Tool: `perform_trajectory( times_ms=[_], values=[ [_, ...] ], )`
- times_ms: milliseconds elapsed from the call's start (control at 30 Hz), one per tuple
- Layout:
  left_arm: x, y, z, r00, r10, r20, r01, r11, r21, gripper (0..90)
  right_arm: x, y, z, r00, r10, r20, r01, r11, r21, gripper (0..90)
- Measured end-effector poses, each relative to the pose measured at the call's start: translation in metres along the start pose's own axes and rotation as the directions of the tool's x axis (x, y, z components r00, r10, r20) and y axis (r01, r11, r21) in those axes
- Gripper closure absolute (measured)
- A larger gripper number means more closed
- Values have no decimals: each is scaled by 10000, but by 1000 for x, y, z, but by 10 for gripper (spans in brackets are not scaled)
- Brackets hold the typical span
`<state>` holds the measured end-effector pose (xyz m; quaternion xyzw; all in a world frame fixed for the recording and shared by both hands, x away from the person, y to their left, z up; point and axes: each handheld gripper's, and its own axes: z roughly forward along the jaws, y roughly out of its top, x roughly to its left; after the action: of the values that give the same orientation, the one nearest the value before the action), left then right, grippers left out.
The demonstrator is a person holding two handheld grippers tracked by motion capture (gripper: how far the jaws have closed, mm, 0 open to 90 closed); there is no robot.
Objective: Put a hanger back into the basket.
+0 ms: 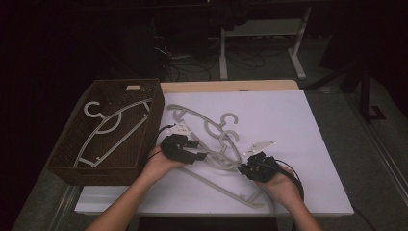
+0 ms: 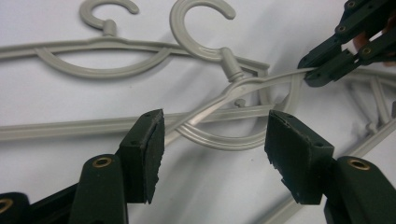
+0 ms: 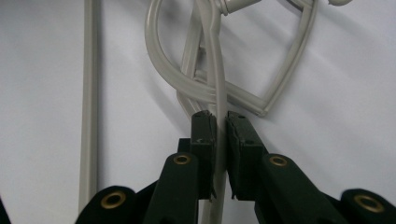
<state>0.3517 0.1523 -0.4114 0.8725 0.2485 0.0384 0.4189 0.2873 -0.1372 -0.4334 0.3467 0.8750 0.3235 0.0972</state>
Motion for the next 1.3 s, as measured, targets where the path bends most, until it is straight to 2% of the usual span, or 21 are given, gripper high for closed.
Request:
perform_trajectory(
  times_ms=[233,367,500,600,700,767,800,867,933,1033,1100,1167,1300],
  values=[
    [0,2,0,9980,593,-202,-584,9975,403,369,-11,-2,-13,9993,-127,-341,117,9994,-313,811],
    [-3,2,10,9921,1194,-386,-1146,9876,1071,372,-14,-4,-16,9987,-222,-450,205,9990,-386,812],
    [-4,3,12,9892,1418,-364,-1369,9842,1126,408,-17,-6,-18,9985,-268,-474,253,9992,-312,812],
    [-3,3,11,9862,1563,-543,-1494,9821,1148,408,-20,-7,-20,9984,-267,-495,252,9992,-323,811],
    [-4,4,11,9847,1667,-516,-1598,9801,1177,409,-21,-9,-22,9981,-289,-545,272,9991,-322,811],
    [-5,5,12,9823,1793,-544,-1720,9781,1172,408,-22,-9,-22,9980,-337,-539,320,9990,-327,811],
    [-6,5,11,9797,1886,-687,-1803,9773,1115,404,-23,-9,-23,9979,-346,-553,328,9989,-333,811],
    [-6,5,11,9756,2047,-796,-1946,9737,1189,400,-23,-10,-24,9969,-409,-679,386,9986,-351,812],
    [-6,5,14,9756,2091,-678,-1986,9707,1356,400,-21,-9,-24,9962,-480,-726,452,9982,-403,812],
    [-7,4,20,9717,2295,-560,-2172,9612,1701,411,-20,-8,-25,9937,-619,-939,570,9969,-542,813],
    [-8,3,22,9692,2401,-549,-2265,9563,1848,458,-19,-7,-25,9928,-659,-999,604,9965,-577,812],
    [-8,3,23,9641,2582,-617,-2421,9504,1951,504,-19,-7,-25,9921,-691,-1047,628,9961,-618,812],
    [-7,2,25,9598,2729,-663,-2544,9449,2059,581,-19,-7,-25,9900,-783,-1171,702,9950,-710,812]
  ],
)
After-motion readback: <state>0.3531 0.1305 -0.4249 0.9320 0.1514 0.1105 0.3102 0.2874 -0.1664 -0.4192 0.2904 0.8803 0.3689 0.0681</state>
